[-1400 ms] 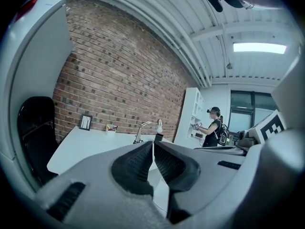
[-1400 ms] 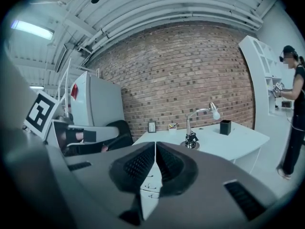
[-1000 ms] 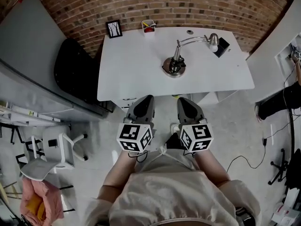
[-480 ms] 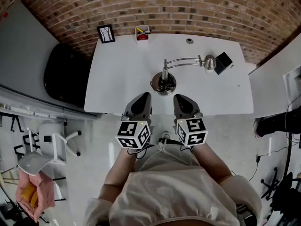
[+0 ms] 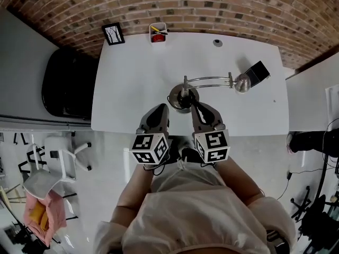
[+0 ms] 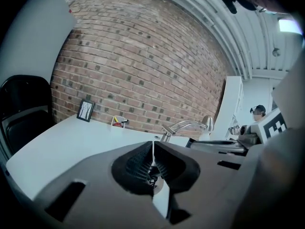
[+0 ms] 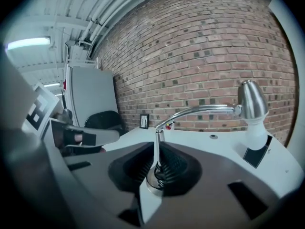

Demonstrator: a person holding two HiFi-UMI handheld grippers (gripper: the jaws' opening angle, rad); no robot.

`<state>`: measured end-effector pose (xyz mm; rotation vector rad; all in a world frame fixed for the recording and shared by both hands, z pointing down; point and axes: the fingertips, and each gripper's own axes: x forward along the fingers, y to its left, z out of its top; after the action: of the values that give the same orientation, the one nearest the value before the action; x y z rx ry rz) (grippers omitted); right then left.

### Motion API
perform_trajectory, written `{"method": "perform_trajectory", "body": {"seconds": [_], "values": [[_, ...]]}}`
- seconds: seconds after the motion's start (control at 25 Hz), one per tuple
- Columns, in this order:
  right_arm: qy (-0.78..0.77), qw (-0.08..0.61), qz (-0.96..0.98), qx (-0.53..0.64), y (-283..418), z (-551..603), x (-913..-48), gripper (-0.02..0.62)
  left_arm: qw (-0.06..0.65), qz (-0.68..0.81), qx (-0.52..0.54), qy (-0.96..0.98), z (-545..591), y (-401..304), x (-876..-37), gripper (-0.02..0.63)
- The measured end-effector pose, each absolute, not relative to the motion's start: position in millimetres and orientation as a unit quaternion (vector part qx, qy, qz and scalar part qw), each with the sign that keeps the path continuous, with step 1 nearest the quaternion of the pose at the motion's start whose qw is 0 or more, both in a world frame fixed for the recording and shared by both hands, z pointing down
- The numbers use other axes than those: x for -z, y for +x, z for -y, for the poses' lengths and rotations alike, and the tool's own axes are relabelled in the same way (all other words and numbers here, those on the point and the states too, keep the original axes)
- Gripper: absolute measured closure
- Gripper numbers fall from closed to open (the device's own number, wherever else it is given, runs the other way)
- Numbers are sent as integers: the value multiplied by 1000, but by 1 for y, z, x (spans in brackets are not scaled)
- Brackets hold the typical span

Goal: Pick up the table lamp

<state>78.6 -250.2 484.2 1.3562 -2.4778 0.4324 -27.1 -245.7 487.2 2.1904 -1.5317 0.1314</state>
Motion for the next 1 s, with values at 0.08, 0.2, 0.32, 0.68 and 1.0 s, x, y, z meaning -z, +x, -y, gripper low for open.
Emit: {"method": "perform_trajectory", "body": {"seconds": [0.08,0.2,0.32,0.68,1.0], "values": [[468,149,857,-153,73,259,-490,563,236,551,-52,799,258,-30,-492,584],[460,144,862,-157,63,272,-494,392,238,542,-58,804,275,-36,-497,584],[470,150,857,-150,57,288,-501,369,245,534,-66,807,291,-42,-508,584],[491,168,843,-140,36,333,-523,356,311,504,-75,802,309,-55,-555,584],[513,154,832,-144,22,350,-529,357,346,494,-69,795,314,-64,-573,584]]}}
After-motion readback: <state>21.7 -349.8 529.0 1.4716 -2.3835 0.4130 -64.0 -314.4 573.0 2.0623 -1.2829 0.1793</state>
